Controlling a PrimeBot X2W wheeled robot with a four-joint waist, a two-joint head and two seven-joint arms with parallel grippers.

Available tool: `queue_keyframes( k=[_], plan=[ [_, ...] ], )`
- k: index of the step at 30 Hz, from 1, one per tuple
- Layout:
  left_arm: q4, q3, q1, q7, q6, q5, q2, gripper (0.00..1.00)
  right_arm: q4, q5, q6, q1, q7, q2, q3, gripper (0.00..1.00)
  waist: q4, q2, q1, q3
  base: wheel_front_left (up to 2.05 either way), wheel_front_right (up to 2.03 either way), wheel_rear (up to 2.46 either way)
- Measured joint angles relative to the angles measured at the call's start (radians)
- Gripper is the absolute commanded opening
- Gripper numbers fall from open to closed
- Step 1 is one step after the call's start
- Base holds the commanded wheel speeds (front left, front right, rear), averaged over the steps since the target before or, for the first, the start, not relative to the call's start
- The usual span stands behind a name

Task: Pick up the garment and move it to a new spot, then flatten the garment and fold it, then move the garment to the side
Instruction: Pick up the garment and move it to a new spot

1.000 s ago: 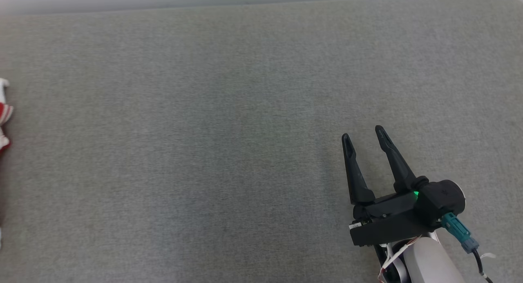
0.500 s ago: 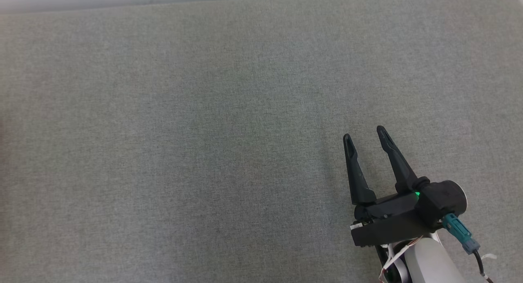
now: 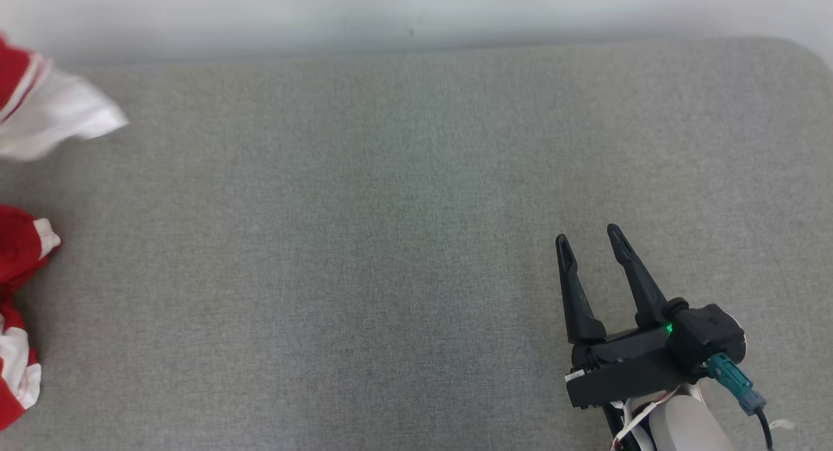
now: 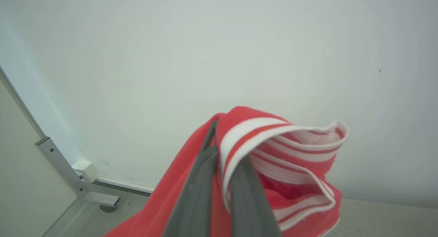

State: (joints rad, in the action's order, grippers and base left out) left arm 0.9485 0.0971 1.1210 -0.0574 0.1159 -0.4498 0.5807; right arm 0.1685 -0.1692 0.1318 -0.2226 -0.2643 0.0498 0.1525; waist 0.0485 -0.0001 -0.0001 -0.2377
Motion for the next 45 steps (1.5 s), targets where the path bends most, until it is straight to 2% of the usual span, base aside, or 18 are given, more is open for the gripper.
queue_keyframes(
  k=[5,8,9,16,24,29,34,37,41,42,43,44,45],
  plan=[
    [-0.154,0.065,0.057,0.018,0.009,-0.026,-0.070,0.00,0.007,-0.011,0.000,0.015,0.000,0.000,-0.007,1.00,-0.001,0.0001,0.0000,0.046,0.00,0.00,0.00],
    [-0.273,0.100,0.068,0.045,0.009,-0.046,-0.099,0.00,0.006,-0.017,0.000,0.023,0.000,0.000,-0.009,1.00,0.012,0.0000,-0.0001,0.067,0.00,0.00,0.00],
    [-0.273,0.100,0.068,0.045,0.009,-0.046,-0.099,0.00,0.006,-0.017,0.000,0.023,0.000,0.000,-0.009,1.00,0.012,0.0000,-0.0001,0.067,0.00,0.00,0.00],
    [-0.556,0.166,0.053,0.127,0.011,-0.088,-0.182,0.00,0.005,-0.030,0.000,0.034,0.000,0.000,-0.020,1.00,0.084,0.0000,0.0000,0.083,0.00,0.00,0.00],
    [-0.759,0.243,-0.026,0.201,-0.025,-0.140,-0.315,0.00,0.002,-0.033,0.000,0.040,0.000,0.001,-0.051,1.00,0.174,0.0001,0.0000,0.078,0.00,0.00,0.00],
    [-0.794,0.280,-0.189,0.194,-0.056,-0.172,-0.371,0.00,-0.001,-0.033,0.000,0.040,0.000,0.000,-0.057,1.00,0.199,0.0001,0.0001,0.061,0.00,0.00,0.00],
    [-0.745,0.278,-0.374,0.134,-0.082,-0.172,-0.347,0.00,0.000,-0.035,0.000,0.038,0.000,0.000,-0.044,1.00,0.199,0.0001,0.0001,0.058,0.00,0.00,0.00],
    [-0.668,0.280,-0.469,0.095,-0.090,-0.163,-0.321,0.00,0.003,-0.035,0.000,0.036,0.000,0.001,-0.039,1.00,0.196,0.0001,0.0001,0.059,0.00,0.00,0.00],
    [-0.543,0.265,-0.544,0.049,-0.070,-0.199,-0.327,0.00,0.014,-0.032,0.000,0.036,0.000,-0.001,-0.033,1.00,0.186,0.0001,0.0001,0.065,0.00,0.00,0.00],
    [-0.515,0.271,-0.551,0.034,-0.062,-0.201,-0.330,0.13,0.016,-0.031,0.000,0.036,0.000,0.000,-0.033,1.00,0.184,0.0001,0.0002,0.068,0.00,0.00,0.00],
    [-0.492,0.276,-0.552,0.014,-0.058,-0.192,-0.329,0.62,0.019,-0.028,0.000,0.036,0.000,0.000,-0.032,1.00,0.181,0.0001,0.0001,0.072,0.00,0.00,0.00],
    [-0.473,0.276,-0.552,-0.004,-0.054,-0.190,-0.329,1.00,0.022,-0.026,0.000,0.036,0.000,0.000,-0.033,1.00,0.178,0.0001,0.0001,0.075,0.00,0.00,0.00],
    [-0.458,0.277,-0.552,-0.019,-0.053,-0.186,-0.329,1.00,0.025,-0.026,0.000,0.036,0.000,0.000,-0.034,1.00,0.174,0.0000,0.0001,0.079,0.00,0.00,0.00]
  ],
)
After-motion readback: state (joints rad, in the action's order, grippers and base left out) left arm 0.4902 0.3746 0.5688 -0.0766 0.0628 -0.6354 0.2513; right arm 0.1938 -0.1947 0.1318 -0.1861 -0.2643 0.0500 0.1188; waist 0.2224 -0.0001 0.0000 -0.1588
